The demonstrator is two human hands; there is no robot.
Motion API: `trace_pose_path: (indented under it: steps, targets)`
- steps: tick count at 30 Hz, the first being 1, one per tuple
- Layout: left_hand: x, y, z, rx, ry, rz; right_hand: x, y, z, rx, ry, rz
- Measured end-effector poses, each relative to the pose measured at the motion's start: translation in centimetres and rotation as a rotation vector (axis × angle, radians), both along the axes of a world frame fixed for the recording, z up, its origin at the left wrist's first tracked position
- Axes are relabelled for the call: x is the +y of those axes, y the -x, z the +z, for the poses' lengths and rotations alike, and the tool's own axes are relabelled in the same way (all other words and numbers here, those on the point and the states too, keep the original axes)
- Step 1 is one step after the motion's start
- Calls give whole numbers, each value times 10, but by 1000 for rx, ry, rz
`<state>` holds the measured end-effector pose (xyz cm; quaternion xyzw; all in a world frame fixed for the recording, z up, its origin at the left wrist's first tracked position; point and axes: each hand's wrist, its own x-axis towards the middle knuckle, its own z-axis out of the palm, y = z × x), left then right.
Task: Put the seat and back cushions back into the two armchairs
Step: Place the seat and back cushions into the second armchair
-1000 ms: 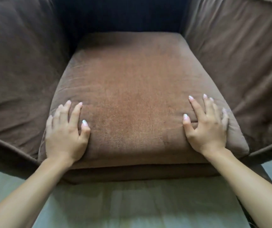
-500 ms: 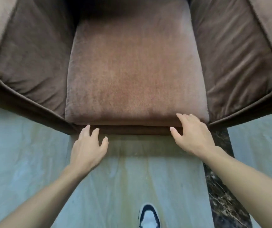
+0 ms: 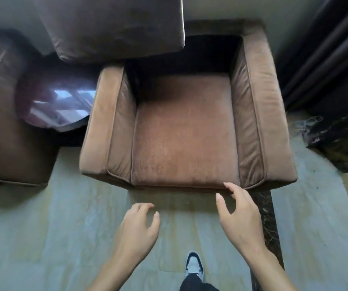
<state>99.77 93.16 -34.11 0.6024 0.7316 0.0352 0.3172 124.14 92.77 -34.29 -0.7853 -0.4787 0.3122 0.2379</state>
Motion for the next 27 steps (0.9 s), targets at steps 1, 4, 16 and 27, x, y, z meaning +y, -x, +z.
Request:
trace_pose_path:
  steps: [1, 4, 16, 27]
  targets:
    - [-3, -6, 22, -1, -3, 9, 0, -2, 22, 10, 13, -11]
    - [-7, -18, 84, -65, -46, 58, -1, 0, 79, 45, 21, -4]
    - [-6, 62, 206, -149, -236, 241, 14, 105, 188, 102, -94, 115]
    - [62, 248, 221, -177, -272, 315, 99, 280, 222, 108, -106, 148]
